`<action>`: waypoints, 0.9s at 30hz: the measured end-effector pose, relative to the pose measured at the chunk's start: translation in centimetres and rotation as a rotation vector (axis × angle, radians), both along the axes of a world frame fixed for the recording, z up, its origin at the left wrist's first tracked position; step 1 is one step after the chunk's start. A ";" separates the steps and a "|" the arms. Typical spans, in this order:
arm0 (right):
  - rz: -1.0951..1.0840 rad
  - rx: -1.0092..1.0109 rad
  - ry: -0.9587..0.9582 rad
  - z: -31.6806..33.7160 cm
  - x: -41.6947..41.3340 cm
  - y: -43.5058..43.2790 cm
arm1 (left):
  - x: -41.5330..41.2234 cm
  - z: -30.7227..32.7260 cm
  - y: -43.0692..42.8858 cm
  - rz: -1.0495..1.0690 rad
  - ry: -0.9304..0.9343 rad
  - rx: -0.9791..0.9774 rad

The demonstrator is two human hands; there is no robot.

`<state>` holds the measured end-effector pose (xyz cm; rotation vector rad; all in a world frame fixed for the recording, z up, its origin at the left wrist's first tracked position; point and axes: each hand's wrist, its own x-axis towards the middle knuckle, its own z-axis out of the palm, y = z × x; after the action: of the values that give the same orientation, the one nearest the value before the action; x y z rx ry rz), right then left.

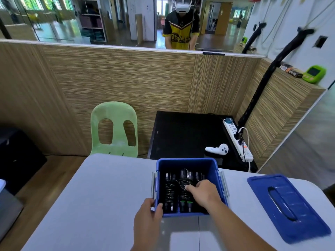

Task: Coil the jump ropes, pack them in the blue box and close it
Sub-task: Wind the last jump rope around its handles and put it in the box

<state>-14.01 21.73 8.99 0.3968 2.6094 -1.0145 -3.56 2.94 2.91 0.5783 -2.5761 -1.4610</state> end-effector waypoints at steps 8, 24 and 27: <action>-0.018 0.058 0.259 2.0 0.7 1.1 | -0.1 -0.1 0.0 0.007 0.011 0.000; -0.420 -0.589 0.123 -3.6 6.3 9.2 | -1.1 0.3 0.1 0.031 0.042 -0.017; -0.422 -0.591 0.128 -3.9 6.4 9.3 | -1.4 0.4 0.0 0.033 0.037 -0.012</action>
<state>-7.65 31.01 5.12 0.7587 2.2120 -1.9269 -4.99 2.96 3.34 0.5845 -2.5333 -1.4313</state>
